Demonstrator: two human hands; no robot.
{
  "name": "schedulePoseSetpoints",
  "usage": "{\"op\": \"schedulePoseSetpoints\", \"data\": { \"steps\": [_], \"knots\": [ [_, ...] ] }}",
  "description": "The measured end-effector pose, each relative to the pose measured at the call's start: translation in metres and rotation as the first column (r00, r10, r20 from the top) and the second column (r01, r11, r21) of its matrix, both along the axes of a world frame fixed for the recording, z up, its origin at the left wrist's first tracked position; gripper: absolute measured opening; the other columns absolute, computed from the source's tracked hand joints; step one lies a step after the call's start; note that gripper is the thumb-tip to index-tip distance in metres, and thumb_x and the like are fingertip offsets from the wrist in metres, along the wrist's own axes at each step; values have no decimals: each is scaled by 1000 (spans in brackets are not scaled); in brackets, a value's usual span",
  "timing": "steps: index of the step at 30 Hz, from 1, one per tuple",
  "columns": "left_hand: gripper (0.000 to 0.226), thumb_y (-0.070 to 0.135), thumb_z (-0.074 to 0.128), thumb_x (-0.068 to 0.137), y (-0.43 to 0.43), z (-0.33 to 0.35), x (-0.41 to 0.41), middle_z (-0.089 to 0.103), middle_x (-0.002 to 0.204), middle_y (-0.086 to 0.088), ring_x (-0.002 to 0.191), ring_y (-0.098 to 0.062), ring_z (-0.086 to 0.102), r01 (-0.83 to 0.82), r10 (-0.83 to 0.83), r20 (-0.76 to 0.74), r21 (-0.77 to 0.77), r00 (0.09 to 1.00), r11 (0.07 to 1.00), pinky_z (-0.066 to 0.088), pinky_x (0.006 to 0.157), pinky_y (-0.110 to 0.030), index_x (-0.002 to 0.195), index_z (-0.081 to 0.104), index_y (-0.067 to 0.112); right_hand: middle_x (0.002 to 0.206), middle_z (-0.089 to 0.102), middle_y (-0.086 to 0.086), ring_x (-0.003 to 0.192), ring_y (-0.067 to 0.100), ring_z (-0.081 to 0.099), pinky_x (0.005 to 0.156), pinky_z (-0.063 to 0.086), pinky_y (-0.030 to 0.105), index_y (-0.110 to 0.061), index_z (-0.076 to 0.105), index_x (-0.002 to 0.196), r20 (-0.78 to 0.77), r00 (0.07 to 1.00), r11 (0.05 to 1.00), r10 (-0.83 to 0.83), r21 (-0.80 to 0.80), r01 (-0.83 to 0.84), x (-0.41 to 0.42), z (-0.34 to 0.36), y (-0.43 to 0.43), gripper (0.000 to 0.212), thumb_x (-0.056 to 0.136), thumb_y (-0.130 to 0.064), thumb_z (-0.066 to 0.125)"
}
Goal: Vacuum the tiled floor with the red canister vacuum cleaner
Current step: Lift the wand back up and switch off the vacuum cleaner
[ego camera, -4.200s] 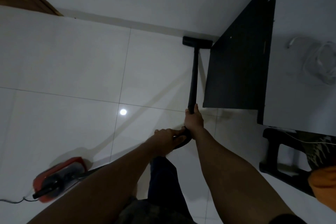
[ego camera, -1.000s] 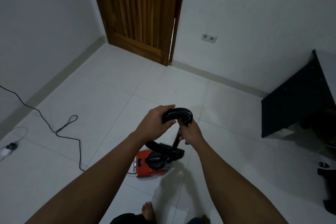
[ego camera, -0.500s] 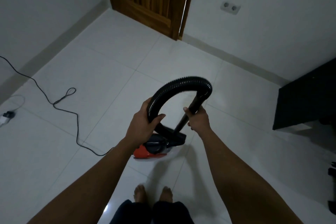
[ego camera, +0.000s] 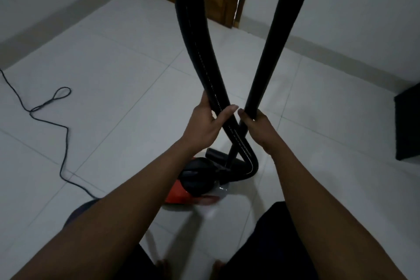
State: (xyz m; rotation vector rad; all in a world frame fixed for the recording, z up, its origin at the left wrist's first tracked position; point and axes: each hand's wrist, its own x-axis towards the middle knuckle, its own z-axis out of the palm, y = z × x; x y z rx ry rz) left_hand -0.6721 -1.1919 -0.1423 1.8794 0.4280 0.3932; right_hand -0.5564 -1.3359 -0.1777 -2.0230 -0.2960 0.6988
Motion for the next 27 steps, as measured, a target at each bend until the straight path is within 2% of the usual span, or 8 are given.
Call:
{"op": "schedulePoseSetpoints", "data": {
  "steps": [3,7,11,15,18,20,23,27],
  "knots": [
    [34,33,60,99,5,-35,9,56,99,21,88,19,54,53,-56,63,47,996,997,42,77,-3,125,52,13,115,63,-3,100,4,62,76,46,20,-23,53,123,49,997,992,65,106,-70,-8,-30,-4,39,99,-53,58],
    [40,39,56,101,15,-41,28,56,101,21,88,22,54,51,-74,182,128,980,990,43,75,-1,129,52,12,119,60,-11,102,-7,61,78,49,8,-21,47,130,245,965,977,95,160,-137,-16,-59,-1,75,72,-39,91],
    [48,55,53,97,13,-55,32,61,106,13,94,10,60,40,-73,226,150,971,988,51,81,-16,130,52,20,111,62,-11,101,0,62,74,47,17,-24,46,126,337,937,983,-89,183,28,-17,-75,10,61,80,-22,86],
    [77,84,35,85,10,-122,-11,60,128,0,122,-22,53,-78,100,-71,264,992,961,46,101,-49,137,51,30,108,63,-10,96,2,62,75,47,24,-24,49,124,321,930,973,-181,198,121,-23,-72,2,53,83,-23,82],
    [90,84,34,85,8,-190,-50,42,151,-12,139,-35,35,-123,276,-466,332,840,935,33,112,-55,150,38,21,108,62,-10,95,3,61,78,48,27,-27,48,123,294,935,966,-197,220,134,-16,-73,-7,51,85,-23,82],
    [97,84,35,85,6,-225,-70,31,158,-16,143,-40,27,-106,319,-615,357,722,928,26,116,-57,154,29,17,107,61,-14,95,1,60,77,48,26,-29,47,124,278,937,958,-213,250,144,-12,-75,-8,52,85,-23,82],
    [109,91,30,79,0,-251,-92,28,159,-23,145,-48,24,-127,297,-733,280,612,952,18,119,-60,154,29,12,106,59,-16,94,0,59,77,47,25,-30,45,124,259,938,948,-232,276,159,-12,-77,-10,54,85,-21,82],
    [122,98,24,69,1,-260,-94,41,153,-23,137,-44,43,-193,245,-732,156,636,969,33,113,-58,152,29,9,106,59,-15,93,0,59,79,48,27,-29,45,123,261,941,947,-217,291,137,-10,-76,-6,54,85,-20,82]
  ]
}}
